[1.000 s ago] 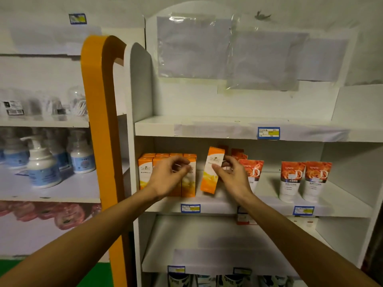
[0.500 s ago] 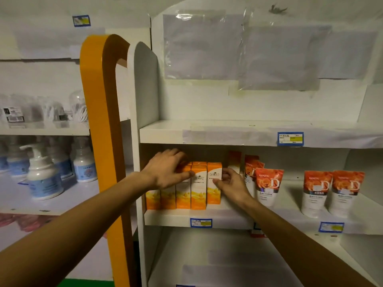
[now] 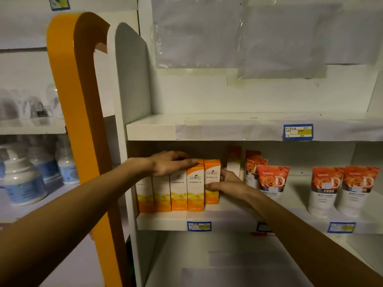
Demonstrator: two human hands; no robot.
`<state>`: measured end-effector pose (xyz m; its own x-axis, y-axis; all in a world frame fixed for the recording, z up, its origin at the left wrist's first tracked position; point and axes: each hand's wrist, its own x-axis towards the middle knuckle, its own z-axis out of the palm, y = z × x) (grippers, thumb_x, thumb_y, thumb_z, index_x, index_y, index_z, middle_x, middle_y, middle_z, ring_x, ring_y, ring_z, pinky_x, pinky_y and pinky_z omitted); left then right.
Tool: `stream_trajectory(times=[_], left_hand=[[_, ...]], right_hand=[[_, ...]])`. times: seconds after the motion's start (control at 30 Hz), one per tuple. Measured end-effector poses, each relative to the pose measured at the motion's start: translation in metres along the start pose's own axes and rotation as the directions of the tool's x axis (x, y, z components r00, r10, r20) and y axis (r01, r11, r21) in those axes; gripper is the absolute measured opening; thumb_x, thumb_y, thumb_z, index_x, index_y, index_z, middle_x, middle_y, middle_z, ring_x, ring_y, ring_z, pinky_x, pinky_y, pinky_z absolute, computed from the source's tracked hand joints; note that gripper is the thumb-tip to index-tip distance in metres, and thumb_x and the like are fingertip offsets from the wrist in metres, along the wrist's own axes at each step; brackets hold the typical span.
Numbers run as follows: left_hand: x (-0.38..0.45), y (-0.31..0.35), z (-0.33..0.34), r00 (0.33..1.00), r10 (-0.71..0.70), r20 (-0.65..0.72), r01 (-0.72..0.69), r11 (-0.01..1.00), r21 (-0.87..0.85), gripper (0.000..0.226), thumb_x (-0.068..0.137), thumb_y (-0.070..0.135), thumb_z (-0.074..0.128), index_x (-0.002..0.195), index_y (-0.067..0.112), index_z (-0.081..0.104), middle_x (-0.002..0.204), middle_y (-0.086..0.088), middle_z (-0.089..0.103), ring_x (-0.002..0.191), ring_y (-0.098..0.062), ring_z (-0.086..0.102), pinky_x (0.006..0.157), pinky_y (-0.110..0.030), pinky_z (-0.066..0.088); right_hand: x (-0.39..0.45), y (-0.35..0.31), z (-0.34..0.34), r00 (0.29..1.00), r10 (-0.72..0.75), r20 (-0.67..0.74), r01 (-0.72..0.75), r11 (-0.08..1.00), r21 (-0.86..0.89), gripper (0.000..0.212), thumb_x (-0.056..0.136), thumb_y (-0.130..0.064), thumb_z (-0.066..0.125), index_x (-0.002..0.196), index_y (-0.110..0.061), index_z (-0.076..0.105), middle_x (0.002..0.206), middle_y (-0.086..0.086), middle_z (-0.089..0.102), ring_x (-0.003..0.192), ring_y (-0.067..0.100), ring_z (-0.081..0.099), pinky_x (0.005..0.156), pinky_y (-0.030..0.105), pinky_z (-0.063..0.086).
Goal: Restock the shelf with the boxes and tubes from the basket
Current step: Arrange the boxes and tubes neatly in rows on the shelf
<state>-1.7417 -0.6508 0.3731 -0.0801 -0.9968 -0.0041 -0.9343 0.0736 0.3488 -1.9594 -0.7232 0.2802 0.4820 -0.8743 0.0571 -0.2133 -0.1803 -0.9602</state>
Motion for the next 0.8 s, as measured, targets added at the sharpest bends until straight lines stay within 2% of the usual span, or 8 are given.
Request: stream_trajectory(times=[0.13,0.23,0.3,0.43,0.57,0.7,0.73,0.8], left_hand=[[0.000,-0.005,0.008,0.998,0.012,-0.058,-0.008,0.997,0.076,0.072,0.088,0.079,0.029,0.146,0.037,0.039,0.145,0.004,0.050,0.131,-0.021,0.048,0.108,-0.042,0.041],[-0.004,-0.001,0.009,0.998,0.019,-0.063,-0.011,0.992,0.124,0.065,0.094,0.073,0.027,0.149,0.039,0.035,0.152,0.003,0.043,0.138,-0.022,0.041,0.111,-0.039,0.033],[-0.007,0.000,0.008,0.998,0.016,-0.059,-0.008,0.992,0.123,0.063,0.095,0.070,0.027,0.150,0.039,0.035,0.154,0.004,0.041,0.141,-0.022,0.038,0.112,-0.038,0.029],[-0.005,0.001,0.008,0.999,-0.015,-0.042,0.019,0.994,0.107,0.064,0.096,0.070,0.028,0.150,0.036,0.035,0.155,0.004,0.040,0.142,-0.022,0.036,0.114,-0.039,0.027],[-0.002,0.003,0.004,1.000,-0.027,-0.014,0.027,1.000,-0.002,0.081,0.085,0.083,0.024,0.149,0.036,0.038,0.151,0.006,0.046,0.140,-0.022,0.040,0.115,-0.042,0.028],[-0.001,0.020,0.001,0.993,0.017,-0.120,-0.015,1.000,0.016,0.079,0.085,0.082,0.025,0.146,0.035,0.044,0.144,0.006,0.053,0.131,-0.021,0.048,0.104,-0.034,0.036],[0.000,0.025,0.000,0.991,0.033,-0.133,-0.030,0.999,0.021,0.077,0.086,0.082,0.027,0.144,0.034,0.047,0.142,0.006,0.055,0.127,-0.020,0.051,0.102,-0.033,0.039],[0.004,0.035,0.001,0.988,0.071,-0.136,-0.062,0.996,0.069,0.071,0.088,0.079,0.032,0.137,0.032,0.052,0.134,0.006,0.060,0.117,-0.018,0.056,0.093,-0.031,0.043]], right_hand=[[0.004,0.002,0.009,0.999,0.031,-0.044,-0.031,0.999,0.017,0.036,0.090,-0.011,0.067,0.122,-0.026,0.060,0.117,0.002,0.070,0.109,0.022,0.066,0.100,0.045,0.052],[0.003,0.001,0.014,0.999,0.020,-0.041,-0.020,1.000,-0.002,0.024,0.093,-0.017,0.060,0.110,-0.034,0.058,0.118,0.000,0.067,0.112,0.023,0.063,0.103,0.046,0.048],[0.000,-0.003,0.018,0.998,0.035,-0.046,-0.035,0.999,0.010,0.020,0.094,-0.022,0.058,0.110,-0.033,0.056,0.119,0.002,0.067,0.112,0.025,0.063,0.104,0.048,0.047],[-0.003,-0.005,0.021,0.994,0.102,-0.050,-0.103,0.995,-0.017,0.044,0.082,-0.034,0.061,0.124,-0.023,0.053,0.122,0.005,0.065,0.112,0.027,0.062,0.104,0.052,0.046],[-0.010,-0.019,0.007,0.986,0.078,-0.146,-0.086,0.995,-0.051,0.033,0.087,-0.017,0.062,0.117,-0.022,0.051,0.114,0.003,0.065,0.106,0.022,0.063,0.099,0.047,0.050],[-0.021,-0.051,-0.023,0.946,-0.168,-0.276,0.063,0.934,-0.353,0.031,0.094,-0.021,0.055,0.125,-0.017,0.053,0.117,0.002,0.061,0.103,0.016,0.060,0.084,0.033,0.051],[-0.026,-0.059,-0.030,0.940,-0.216,-0.264,0.080,0.891,-0.446,0.024,0.095,-0.021,0.053,0.119,-0.017,0.056,0.111,0.002,0.062,0.097,0.016,0.060,0.080,0.033,0.052],[-0.032,-0.071,-0.043,0.930,-0.294,-0.222,0.067,0.728,-0.683,0.019,0.094,-0.022,0.051,0.110,-0.016,0.060,0.100,0.002,0.063,0.087,0.018,0.061,0.076,0.037,0.055]])
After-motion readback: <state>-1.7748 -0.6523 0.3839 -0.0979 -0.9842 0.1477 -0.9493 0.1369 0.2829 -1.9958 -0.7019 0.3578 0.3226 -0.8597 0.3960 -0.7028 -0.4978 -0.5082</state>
